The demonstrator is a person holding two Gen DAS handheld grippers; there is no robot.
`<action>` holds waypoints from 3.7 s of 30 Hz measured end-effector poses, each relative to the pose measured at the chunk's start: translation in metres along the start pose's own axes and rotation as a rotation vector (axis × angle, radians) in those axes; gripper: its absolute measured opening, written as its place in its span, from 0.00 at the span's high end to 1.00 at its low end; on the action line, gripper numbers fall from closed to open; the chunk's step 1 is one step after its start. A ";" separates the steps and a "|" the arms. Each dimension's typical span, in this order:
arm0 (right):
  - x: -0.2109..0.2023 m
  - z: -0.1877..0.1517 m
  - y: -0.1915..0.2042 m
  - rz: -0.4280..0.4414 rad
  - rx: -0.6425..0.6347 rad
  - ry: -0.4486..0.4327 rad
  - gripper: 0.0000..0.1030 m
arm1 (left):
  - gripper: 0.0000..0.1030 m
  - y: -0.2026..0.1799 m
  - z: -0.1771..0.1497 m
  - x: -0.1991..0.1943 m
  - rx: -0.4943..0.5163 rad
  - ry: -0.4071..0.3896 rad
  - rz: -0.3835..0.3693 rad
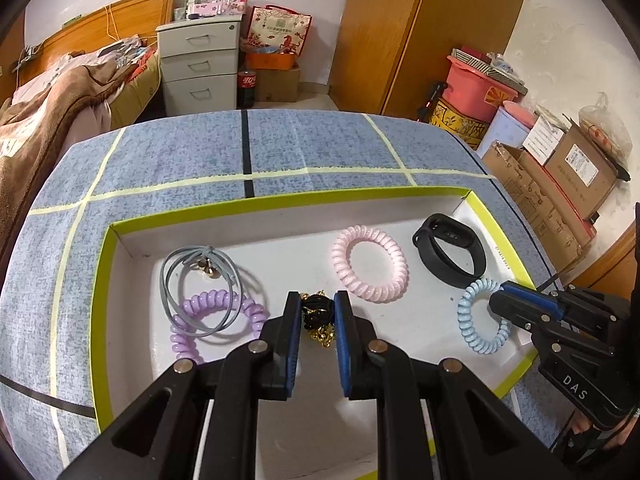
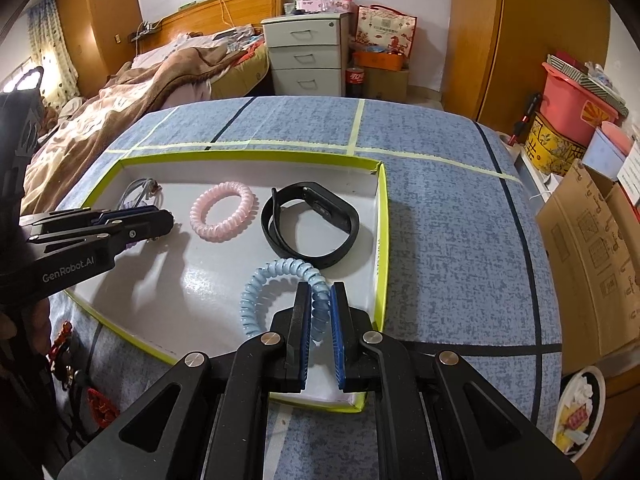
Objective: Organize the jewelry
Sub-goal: 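Lower the gold-black charm into the tray with the left tool while the right tool releases the blue coil, then grasp the red knotted ornament with the right tool while the left tool grasps the red tassel cord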
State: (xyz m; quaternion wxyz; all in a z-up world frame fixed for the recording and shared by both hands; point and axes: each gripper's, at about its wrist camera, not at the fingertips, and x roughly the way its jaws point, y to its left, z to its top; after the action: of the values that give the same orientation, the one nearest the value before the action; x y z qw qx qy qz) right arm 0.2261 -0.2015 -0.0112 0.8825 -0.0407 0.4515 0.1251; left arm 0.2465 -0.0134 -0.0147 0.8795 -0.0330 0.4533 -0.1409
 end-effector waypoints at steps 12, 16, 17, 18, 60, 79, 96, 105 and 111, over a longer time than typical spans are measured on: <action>0.001 0.002 0.003 -0.004 -0.010 -0.002 0.88 | 0.78 -0.002 -0.002 -0.003 0.006 -0.001 -0.006; -0.003 0.001 0.006 0.011 -0.010 -0.019 0.66 | 0.69 -0.003 -0.002 -0.011 0.013 -0.024 -0.005; -0.004 0.000 0.007 0.020 -0.009 -0.022 0.63 | 0.68 -0.004 -0.002 -0.014 0.015 -0.029 -0.008; -0.006 0.000 0.008 0.014 -0.010 -0.025 0.63 | 0.68 -0.003 -0.002 -0.015 0.013 -0.030 -0.010; -0.039 -0.070 0.108 0.345 -0.164 -0.022 0.62 | 0.52 0.068 -0.129 -0.136 -0.244 -0.201 0.020; -0.035 -0.077 0.109 0.283 -0.162 0.006 0.86 | 0.52 0.077 -0.148 -0.126 -0.265 -0.160 -0.002; -0.050 -0.078 0.078 0.246 -0.059 -0.052 0.93 | 0.52 0.038 -0.126 -0.094 -0.128 -0.077 0.003; -0.050 -0.078 0.075 0.258 -0.044 -0.052 0.93 | 0.52 0.047 -0.125 -0.091 -0.118 -0.073 0.145; -0.050 -0.078 0.075 0.257 -0.038 -0.054 0.93 | 0.52 0.066 -0.132 -0.096 -0.150 -0.067 0.170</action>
State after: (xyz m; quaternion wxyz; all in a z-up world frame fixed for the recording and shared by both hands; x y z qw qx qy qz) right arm 0.1173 -0.1526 -0.0143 0.8700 0.0041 0.4267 0.2470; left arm 0.1018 0.0854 -0.0290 0.8980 -0.0648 0.4341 -0.0305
